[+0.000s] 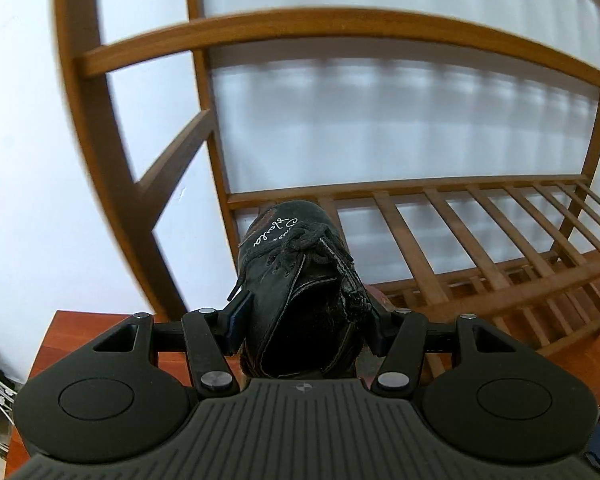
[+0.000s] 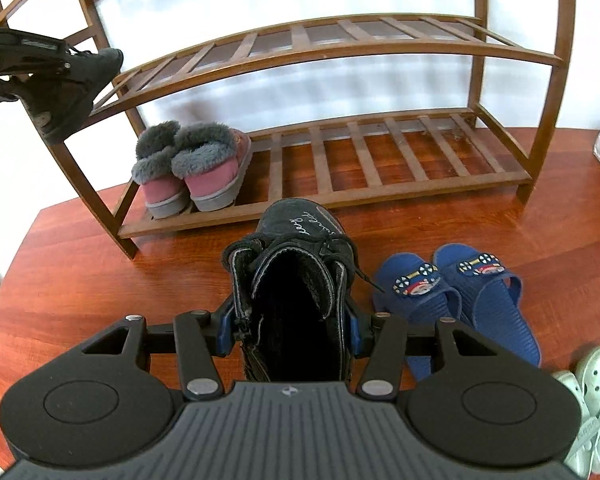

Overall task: Organize scattered shoes
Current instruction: 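Carry both black shoes up toward the rack's middle shelf with both tools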

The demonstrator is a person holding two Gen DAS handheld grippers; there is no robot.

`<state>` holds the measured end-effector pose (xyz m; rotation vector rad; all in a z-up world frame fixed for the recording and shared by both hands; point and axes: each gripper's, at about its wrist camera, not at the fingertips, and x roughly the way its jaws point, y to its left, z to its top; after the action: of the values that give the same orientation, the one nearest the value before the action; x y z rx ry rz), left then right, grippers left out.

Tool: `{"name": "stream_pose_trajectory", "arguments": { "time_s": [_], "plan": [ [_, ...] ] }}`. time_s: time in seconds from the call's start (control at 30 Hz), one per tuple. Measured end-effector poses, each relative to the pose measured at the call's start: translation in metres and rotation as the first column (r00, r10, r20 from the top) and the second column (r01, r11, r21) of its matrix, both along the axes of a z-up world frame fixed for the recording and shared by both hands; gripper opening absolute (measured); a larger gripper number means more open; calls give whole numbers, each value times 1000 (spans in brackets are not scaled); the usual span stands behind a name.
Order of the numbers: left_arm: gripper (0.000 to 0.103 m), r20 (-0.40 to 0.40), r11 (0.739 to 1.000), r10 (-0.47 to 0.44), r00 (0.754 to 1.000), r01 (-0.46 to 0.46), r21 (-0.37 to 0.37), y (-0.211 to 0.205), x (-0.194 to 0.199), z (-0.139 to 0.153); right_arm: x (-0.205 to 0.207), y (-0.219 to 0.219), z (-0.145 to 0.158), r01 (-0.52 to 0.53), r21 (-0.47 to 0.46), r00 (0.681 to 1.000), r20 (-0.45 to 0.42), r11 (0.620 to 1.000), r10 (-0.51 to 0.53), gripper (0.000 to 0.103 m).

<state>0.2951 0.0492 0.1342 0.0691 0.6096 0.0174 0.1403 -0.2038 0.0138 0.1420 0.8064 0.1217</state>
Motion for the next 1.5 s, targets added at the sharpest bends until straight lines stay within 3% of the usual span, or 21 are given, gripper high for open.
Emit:
{"name": "stream_pose_trajectory", "arguments": {
  "time_s": [0.13,0.37,0.73,1.13,1.5],
  "plan": [
    [59,18,998,-16,1000,15,53,-7,13,-4,-6,-2,1,23,1,1000,-3,1000,-23,57],
    [61,25,997,-26,999,24,71,-11,24,-8,-14,-5,-1,66,5,998,-9,998,-66,57],
    [84,-29,996,-72,997,73,51,4,19,-10,-12,6,10,41,-21,999,-9,999,-41,57],
    [89,-39,989,-139,990,137,-46,35,-47,-6,16,33,57,-75,-65,997,32,995,77,57],
    [90,-74,986,-130,989,121,-114,62,-102,-17,56,72,105,-188,-92,974,114,978,198,57]
  ]
}}
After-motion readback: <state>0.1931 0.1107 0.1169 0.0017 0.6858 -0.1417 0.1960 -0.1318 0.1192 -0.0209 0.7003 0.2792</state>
